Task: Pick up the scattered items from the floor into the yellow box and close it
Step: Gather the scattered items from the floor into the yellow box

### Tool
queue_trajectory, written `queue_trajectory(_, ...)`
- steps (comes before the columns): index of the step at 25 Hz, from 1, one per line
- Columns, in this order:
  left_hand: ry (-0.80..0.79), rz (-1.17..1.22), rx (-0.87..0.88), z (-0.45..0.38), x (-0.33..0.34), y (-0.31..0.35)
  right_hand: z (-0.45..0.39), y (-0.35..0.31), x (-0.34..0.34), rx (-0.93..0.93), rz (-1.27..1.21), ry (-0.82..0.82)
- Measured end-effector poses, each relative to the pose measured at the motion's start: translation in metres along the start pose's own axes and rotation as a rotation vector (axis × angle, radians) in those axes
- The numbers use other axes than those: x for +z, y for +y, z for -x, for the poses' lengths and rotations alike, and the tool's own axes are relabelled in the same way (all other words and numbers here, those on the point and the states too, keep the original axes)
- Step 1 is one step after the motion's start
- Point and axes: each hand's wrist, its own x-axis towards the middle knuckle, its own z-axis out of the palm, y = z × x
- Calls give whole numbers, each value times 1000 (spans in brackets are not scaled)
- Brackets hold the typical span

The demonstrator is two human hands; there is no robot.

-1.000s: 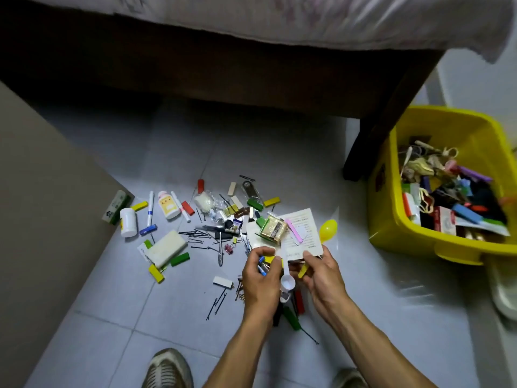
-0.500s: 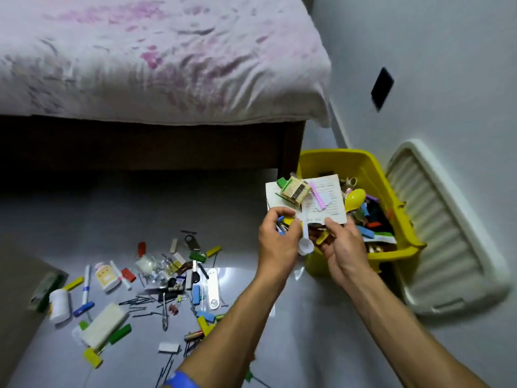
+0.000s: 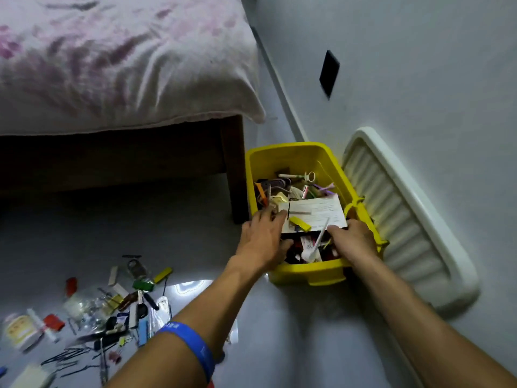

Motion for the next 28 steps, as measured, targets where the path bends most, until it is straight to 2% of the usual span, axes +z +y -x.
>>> queue_trajectory(1, -4, -33, 31, 4, 6, -6, -1, 4, 4, -83, 65, 22)
queue_trajectory(4, -143, -75, 81, 11, 17, -14, 0, 13, 20, -274, 459, -101)
queue_trajectory(5, -153, -54, 72, 14, 17, -14, 2, 16, 25, -310, 554, -94)
queue_trajectory(8, -47, 85, 31, 36, 13, -16, 23, 15, 32, -416, 492, 44)
queue_trajectory(10, 1, 203, -53, 71, 7, -25, 52, 0, 38, -507, 406, 64)
queue_trajectory(14, 65, 332, -299, 167, 1, -56, 144, -40, 58, -659, 289, -141)
queue_trajectory(17, 122, 398, -476, 246, -2, -91, 222, -38, 63, -824, 359, -449)
queue_trajectory(19, 113, 428, -558, 291, 3, -112, 254, -28, 57, -800, 430, -658)
queue_trajectory(21, 104, 487, -607, 323, 11, -128, 268, -21, 48, -701, 411, -786)
queue_trajectory(24, 86, 566, -662, 343, 22, -142, 268, -18, 42, -613, 379, -857)
queue_trajectory(28, 11, 649, -784, 352, 58, -156, 259, -16, 82, -579, 417, -884)
